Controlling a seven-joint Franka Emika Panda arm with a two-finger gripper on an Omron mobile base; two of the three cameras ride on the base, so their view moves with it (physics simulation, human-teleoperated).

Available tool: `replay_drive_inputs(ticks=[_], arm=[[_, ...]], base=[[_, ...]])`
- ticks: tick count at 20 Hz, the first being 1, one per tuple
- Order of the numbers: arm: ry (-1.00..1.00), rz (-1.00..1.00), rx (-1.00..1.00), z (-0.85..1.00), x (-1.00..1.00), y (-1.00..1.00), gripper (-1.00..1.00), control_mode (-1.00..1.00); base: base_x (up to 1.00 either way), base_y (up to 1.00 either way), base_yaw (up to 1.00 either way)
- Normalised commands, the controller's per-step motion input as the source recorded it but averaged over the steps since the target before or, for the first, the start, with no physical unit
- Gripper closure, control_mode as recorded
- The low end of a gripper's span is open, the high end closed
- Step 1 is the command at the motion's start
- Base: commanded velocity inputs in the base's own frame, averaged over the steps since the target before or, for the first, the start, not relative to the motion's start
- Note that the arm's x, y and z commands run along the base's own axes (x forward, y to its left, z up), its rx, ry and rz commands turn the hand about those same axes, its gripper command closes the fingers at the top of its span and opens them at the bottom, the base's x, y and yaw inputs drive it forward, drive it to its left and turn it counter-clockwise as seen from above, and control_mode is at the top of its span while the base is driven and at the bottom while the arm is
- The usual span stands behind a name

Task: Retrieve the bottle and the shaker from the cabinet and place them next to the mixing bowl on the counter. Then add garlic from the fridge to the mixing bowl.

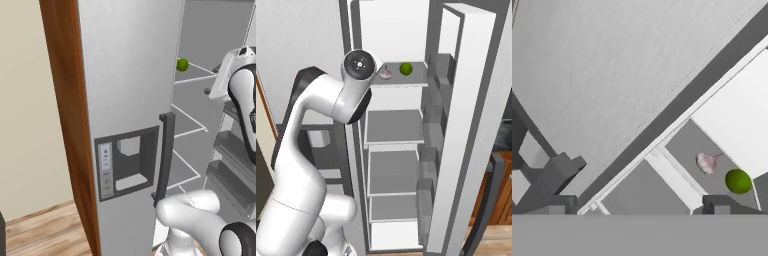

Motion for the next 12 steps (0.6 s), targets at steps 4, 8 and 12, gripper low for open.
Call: replay_drive_inputs(ticks=[4,8,12], arm=[[0.00,0.03,-0.05,0.00,0.49,0.00,-1.00,-1.00],[0.00,0.11,0.00,0.00,0.66,-0.03,-1.00,-1.00],[0.01,0.16,-0.03,-0.04,0.53,-0.03,-1.00,-1.00]], base=[[0.00,0.00,0.00],[0.00,0.00,0.00],[0.00,0.00,0.00]])
